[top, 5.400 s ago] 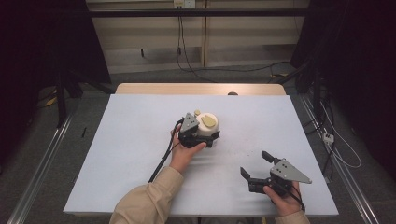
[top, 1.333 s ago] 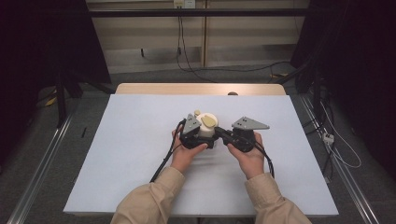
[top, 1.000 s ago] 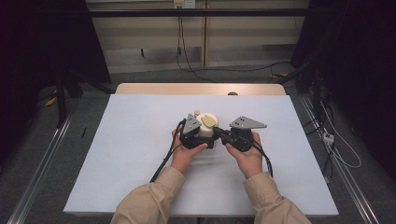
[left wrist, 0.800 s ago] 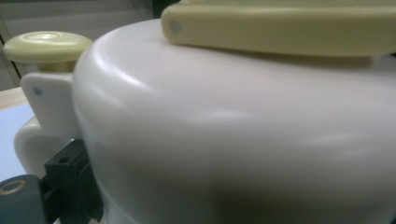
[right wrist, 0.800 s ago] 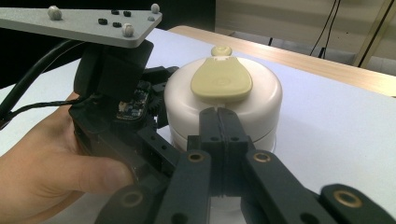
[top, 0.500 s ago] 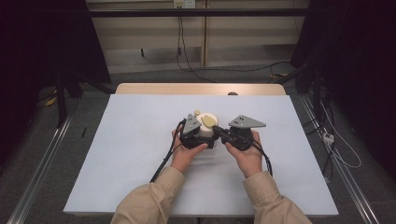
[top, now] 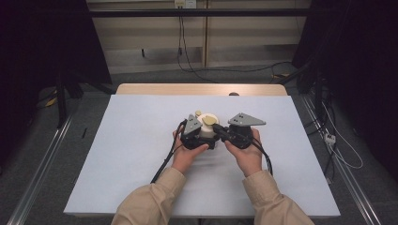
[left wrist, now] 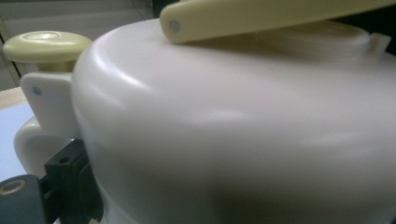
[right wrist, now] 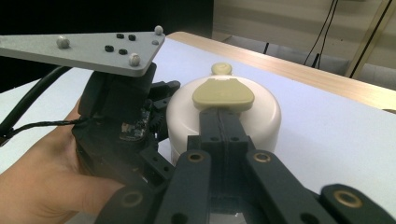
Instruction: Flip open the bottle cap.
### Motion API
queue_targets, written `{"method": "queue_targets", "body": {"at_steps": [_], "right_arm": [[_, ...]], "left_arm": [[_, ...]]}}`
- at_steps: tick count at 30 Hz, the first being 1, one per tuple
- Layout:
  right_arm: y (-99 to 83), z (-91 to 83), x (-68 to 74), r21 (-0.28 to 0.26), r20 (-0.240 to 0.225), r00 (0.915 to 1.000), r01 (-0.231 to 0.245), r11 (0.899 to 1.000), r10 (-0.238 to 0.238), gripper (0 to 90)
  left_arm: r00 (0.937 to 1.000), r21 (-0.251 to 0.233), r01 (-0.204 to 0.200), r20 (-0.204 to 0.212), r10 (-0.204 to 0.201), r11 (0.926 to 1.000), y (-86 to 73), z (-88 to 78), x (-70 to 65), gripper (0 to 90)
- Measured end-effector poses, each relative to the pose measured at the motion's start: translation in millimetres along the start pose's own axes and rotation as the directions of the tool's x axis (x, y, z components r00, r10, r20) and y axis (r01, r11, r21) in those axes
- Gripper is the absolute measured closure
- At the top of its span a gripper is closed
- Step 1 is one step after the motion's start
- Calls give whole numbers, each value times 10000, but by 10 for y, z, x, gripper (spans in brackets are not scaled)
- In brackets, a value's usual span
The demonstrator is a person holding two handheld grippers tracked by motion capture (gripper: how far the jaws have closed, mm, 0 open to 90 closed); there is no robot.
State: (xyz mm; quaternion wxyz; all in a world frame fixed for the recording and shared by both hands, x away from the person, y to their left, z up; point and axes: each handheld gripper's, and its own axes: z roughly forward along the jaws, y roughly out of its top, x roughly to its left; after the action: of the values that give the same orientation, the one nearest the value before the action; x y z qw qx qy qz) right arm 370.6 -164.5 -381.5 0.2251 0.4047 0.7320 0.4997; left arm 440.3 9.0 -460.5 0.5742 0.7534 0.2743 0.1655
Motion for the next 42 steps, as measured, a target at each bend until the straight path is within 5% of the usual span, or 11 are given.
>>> {"method": "queue_targets", "body": {"at_steps": [42], "right_arm": [[154,59,-47,-24,218,9996,171,9999,-170,900]], "left_arm": [[10000,43,-27,-22,27,10000,3,1,-1,52]]}}
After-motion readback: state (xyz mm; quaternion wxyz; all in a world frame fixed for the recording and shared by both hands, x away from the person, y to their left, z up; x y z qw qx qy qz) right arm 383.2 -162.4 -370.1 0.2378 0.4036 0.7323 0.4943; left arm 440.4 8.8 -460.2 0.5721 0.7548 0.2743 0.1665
